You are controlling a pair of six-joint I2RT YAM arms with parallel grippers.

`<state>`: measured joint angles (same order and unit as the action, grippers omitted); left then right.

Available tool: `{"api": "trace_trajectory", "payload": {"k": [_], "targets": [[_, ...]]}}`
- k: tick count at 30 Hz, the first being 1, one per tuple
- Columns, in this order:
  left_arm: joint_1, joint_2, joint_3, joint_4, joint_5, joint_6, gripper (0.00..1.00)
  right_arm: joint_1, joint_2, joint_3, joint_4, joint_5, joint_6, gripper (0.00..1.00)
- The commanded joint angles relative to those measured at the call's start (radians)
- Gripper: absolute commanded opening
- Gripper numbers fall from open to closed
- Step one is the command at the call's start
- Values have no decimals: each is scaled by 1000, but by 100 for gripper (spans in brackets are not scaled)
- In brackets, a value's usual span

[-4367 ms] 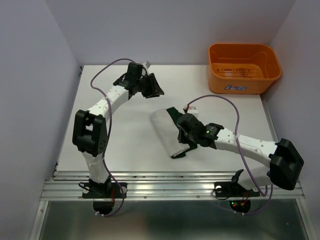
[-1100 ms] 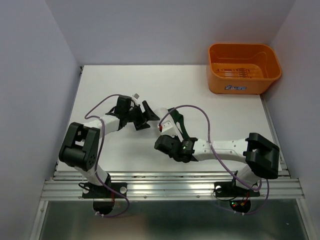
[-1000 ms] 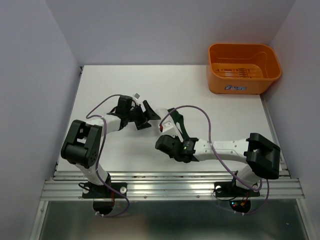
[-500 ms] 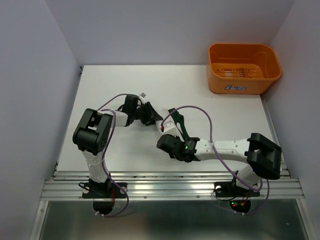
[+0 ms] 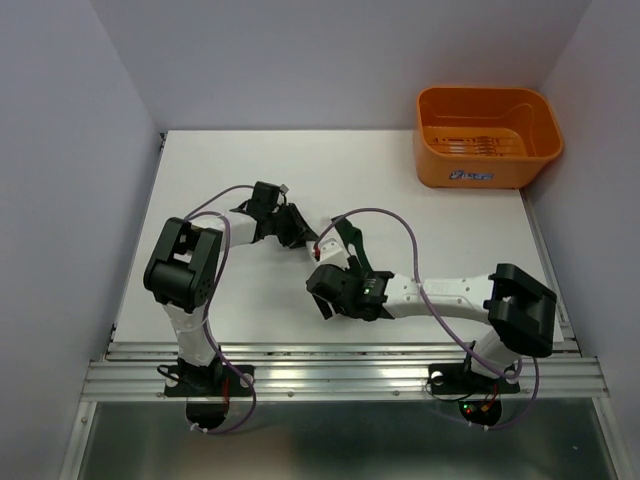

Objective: Roll the t-shirts
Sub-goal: Roll the T-shirt to the center of the board.

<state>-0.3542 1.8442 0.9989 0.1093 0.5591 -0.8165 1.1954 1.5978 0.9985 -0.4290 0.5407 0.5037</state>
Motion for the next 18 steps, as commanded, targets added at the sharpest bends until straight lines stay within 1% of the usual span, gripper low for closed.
{"api": "trace_trajectory", "payload": {"k": [1,6,10,12,13,18], "targets": [[-3,-79,52,-151,-87,-1,0,-5,30,87,-14,34,-27,85],[-3,-88,70,-186,-106,-21,0,13,60,135,-39,77,-54,88],[-5,-91,87,-215,-119,-33,0,35,103,164,-59,120,-71,88],[-3,-95,96,-227,-125,-36,0,47,144,172,-73,157,-80,88],[-5,-100,98,-237,-126,-38,0,59,161,186,-92,200,-74,86],[-5,-106,104,-249,-123,-35,0,79,261,250,-149,277,-39,81]]}}
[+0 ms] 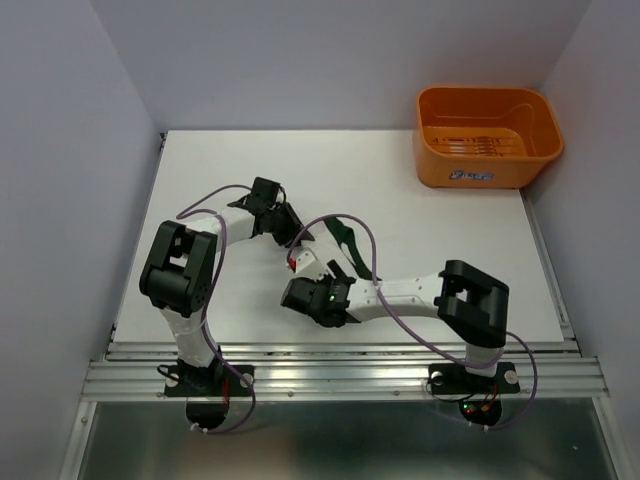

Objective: Roll the t-shirts
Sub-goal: Roll the T-shirt to the center of the board.

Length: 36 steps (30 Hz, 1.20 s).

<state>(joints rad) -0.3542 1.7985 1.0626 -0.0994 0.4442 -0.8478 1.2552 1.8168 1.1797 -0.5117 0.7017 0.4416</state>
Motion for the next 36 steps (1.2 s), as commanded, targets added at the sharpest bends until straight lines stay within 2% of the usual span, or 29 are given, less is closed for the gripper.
{"api": "trace_trajectory", "payload": {"k": [1,5,7,15,16,18,19,21,23,24,27,28,29,30,31,33,36], "targets": [[-5,-60,40,-42,-10,-2,0,19,79,87,-91,164,41,80],[-5,-64,37,-40,-6,-2,0,19,145,146,-195,263,121,77],[-5,-64,36,-40,-6,1,0,19,154,144,-194,277,132,70],[-3,-48,22,-37,4,9,0,19,205,159,-214,334,161,53],[-5,-50,23,-39,2,10,0,19,207,156,-212,337,175,43],[-5,-50,28,-39,2,12,0,19,204,150,-206,334,184,30],[-3,-50,30,-36,8,18,0,19,194,147,-200,319,186,14],[-3,-50,22,-14,25,23,0,19,164,127,-160,262,174,1],[-2,-54,10,7,45,29,0,19,129,92,-99,214,161,1],[0,-57,10,7,45,32,4,19,106,75,-71,193,154,1],[3,-83,2,4,28,44,31,6,10,15,15,101,140,1],[4,-94,-1,4,24,47,41,-9,-8,5,30,52,141,1],[9,-115,0,3,19,53,55,-25,-43,-9,60,29,135,1],[12,-134,0,-5,7,56,63,-34,-75,-34,99,-26,123,1],[17,-134,2,-9,4,62,63,-34,-76,-47,99,-60,123,1],[27,-160,7,-26,-5,75,73,-43,-115,-74,148,-109,108,1],[69,-203,7,-62,-25,96,80,-74,-161,-124,203,-211,115,1]]}}
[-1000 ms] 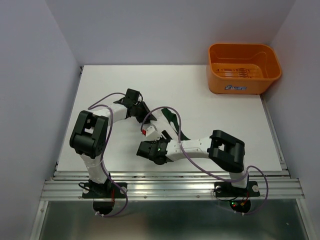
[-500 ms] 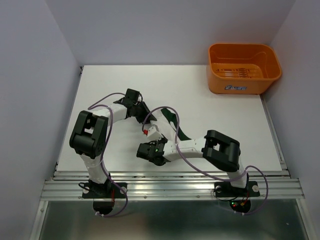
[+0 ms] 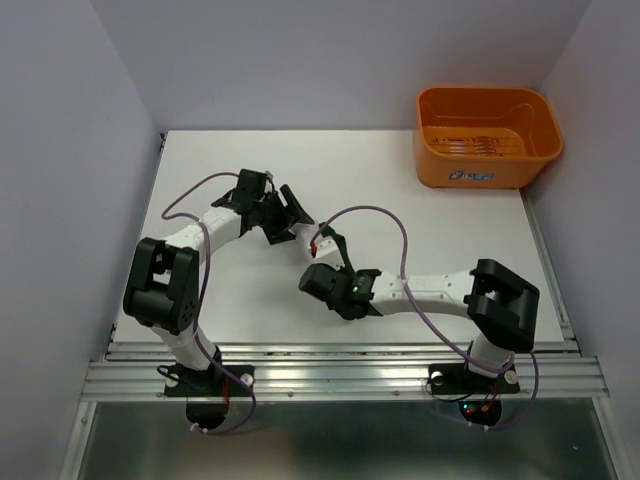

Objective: Roll the t-shirts
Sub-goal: Roll the T-shirt to the center of the board.

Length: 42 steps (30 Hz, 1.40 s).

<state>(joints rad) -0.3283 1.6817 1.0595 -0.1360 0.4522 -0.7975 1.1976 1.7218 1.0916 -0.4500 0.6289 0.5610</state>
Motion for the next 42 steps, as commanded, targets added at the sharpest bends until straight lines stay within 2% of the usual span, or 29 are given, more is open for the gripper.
{"api": "trace_trajectory", "payload": {"k": [1,7,13,22,27,28,32,42], "targets": [[52,-111,8,-31,-43,52,80,-41,-76,-67,170,-187,13,1],[86,-189,20,-68,-84,80,80,-119,-151,-180,304,-398,88,1],[84,-211,-9,-47,-64,83,75,-210,-198,-251,378,-604,169,1],[51,-221,-39,-8,-32,107,71,-331,-272,-335,438,-807,226,1],[5,-189,-55,62,28,118,54,-378,-304,-427,539,-885,283,1],[-6,-182,-52,67,28,121,47,-394,-307,-436,548,-906,287,1],[-49,-131,-33,69,37,135,39,-438,-315,-487,602,-957,316,1],[-89,-79,8,69,42,159,38,-529,-326,-568,691,-1101,347,1]]}}
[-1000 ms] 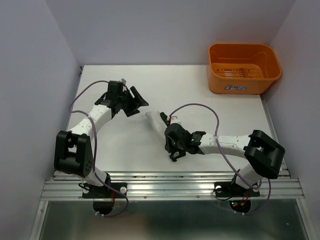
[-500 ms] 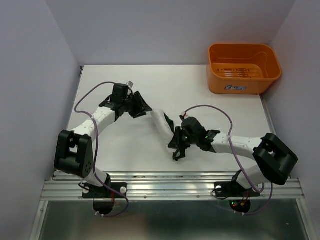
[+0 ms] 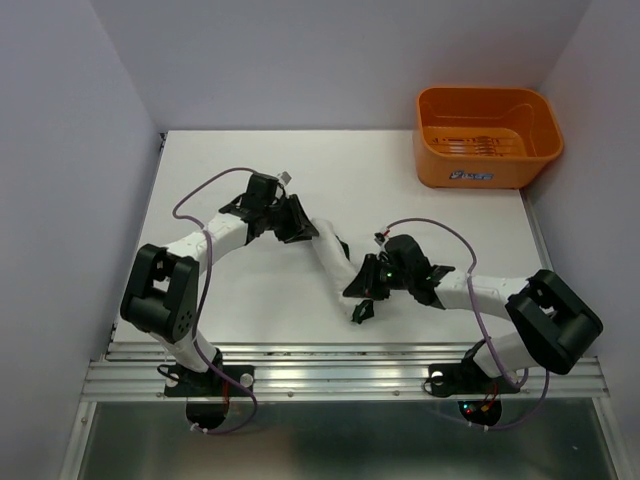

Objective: Roll the t-shirts
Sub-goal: Roll the T-shirt to the center of the board.

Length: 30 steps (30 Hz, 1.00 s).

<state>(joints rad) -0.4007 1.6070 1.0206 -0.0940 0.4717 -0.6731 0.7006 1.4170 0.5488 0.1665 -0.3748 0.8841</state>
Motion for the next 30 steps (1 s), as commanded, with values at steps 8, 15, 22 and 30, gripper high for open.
{"api": "trace_trajectory", "payload": {"k": [8,15,22,30], "targets": [[-53,77,98,25,15,32,38,-76,63,-49,122,-203,12,1],[-79,137,150,22,12,44,39,-107,91,-67,126,-217,-2,1],[-90,231,231,11,12,60,39,-128,71,-102,125,-217,-10,1],[-107,361,297,-7,7,89,38,-139,79,-116,94,-193,-40,20]]}}
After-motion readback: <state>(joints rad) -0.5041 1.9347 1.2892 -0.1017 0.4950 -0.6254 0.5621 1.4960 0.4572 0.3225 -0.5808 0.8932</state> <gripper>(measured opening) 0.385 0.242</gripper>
